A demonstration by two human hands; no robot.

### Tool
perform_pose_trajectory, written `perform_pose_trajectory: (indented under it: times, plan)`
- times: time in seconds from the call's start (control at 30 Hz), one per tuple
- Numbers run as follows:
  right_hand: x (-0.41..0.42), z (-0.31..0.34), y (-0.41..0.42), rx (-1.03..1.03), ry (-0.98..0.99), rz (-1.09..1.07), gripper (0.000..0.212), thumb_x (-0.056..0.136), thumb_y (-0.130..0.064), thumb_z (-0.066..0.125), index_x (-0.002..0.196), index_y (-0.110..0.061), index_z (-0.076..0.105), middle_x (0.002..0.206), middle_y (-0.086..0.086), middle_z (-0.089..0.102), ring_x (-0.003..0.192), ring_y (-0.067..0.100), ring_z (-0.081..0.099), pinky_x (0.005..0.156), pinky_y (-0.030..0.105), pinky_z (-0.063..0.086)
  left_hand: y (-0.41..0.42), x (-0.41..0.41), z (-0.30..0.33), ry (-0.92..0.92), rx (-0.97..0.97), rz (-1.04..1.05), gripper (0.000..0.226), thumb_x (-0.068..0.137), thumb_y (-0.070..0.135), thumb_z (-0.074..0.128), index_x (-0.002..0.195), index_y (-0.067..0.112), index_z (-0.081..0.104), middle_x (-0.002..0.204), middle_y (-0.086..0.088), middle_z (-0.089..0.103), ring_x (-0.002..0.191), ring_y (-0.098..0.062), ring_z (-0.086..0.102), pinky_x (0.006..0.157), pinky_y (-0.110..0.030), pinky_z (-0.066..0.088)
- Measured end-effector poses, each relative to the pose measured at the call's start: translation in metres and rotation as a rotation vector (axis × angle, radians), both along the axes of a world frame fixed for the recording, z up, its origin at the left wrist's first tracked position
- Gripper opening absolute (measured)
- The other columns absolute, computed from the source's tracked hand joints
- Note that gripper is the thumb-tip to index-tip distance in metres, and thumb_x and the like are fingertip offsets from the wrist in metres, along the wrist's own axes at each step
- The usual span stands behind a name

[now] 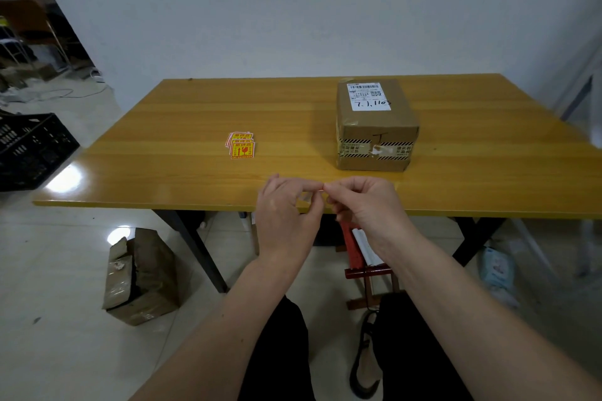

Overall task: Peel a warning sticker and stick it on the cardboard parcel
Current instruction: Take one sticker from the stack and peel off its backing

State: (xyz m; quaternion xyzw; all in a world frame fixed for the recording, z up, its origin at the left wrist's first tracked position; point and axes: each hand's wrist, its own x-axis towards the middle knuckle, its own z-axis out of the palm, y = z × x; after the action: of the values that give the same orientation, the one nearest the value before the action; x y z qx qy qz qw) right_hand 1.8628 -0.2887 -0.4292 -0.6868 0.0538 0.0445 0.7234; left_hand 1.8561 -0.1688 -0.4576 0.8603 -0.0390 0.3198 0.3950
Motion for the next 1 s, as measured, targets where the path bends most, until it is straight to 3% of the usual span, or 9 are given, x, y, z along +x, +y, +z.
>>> perform_pose_trajectory:
  times: [0.1, 0.23, 0.47, 1.0]
  plan:
    - [-0.0019, 0.0005, 0.0000, -0.034, -0.038, 0.002, 0.009, 0.079, -0.008, 0.071, 0.071, -0.006, 0.067, 0.056, 0.001, 0.059, 0.040, 0.000, 0.051, 0.041, 0.014, 0.042, 0.0000, -0.0003, 0.0007, 0.015, -0.011, 0.002, 0.010, 0.074, 0.010, 0.074, 0.079, 0.019, 0.074, 0.075, 0.003, 0.072, 0.084, -0.005, 0.051, 0.086, -0.029, 0.041]
    - [-0.0030, 0.0005, -0.0003, -0.049, -0.082, 0.012, 0.009, 0.077, -0.004, 0.072, 0.070, -0.008, 0.068, 0.048, -0.005, 0.058, 0.040, 0.001, 0.051, 0.041, 0.014, 0.043, 0.0003, -0.0010, 0.0031, -0.015, 0.024, -0.007, 0.012, 0.073, 0.011, 0.076, 0.079, 0.020, 0.075, 0.070, 0.004, 0.071, 0.073, -0.014, 0.057, 0.077, -0.043, 0.050]
    - [-0.0034, 0.0005, -0.0006, -0.036, -0.084, -0.015, 0.009, 0.077, -0.014, 0.075, 0.072, -0.010, 0.069, 0.047, -0.009, 0.059, 0.043, 0.001, 0.052, 0.044, 0.015, 0.045, 0.0005, -0.0002, 0.0028, -0.043, 0.068, 0.024, 0.009, 0.073, 0.011, 0.076, 0.075, 0.019, 0.074, 0.068, 0.002, 0.070, 0.072, -0.021, 0.060, 0.075, -0.046, 0.050]
    - [-0.0043, -0.0007, -0.0024, -0.060, -0.109, 0.002, 0.009, 0.080, -0.009, 0.071, 0.073, -0.014, 0.070, 0.059, 0.001, 0.061, 0.046, 0.003, 0.053, 0.048, 0.017, 0.047, -0.0001, 0.0002, 0.0019, -0.043, 0.042, 0.016, 0.010, 0.073, 0.011, 0.077, 0.078, 0.019, 0.075, 0.074, 0.004, 0.073, 0.076, -0.020, 0.062, 0.074, -0.047, 0.051]
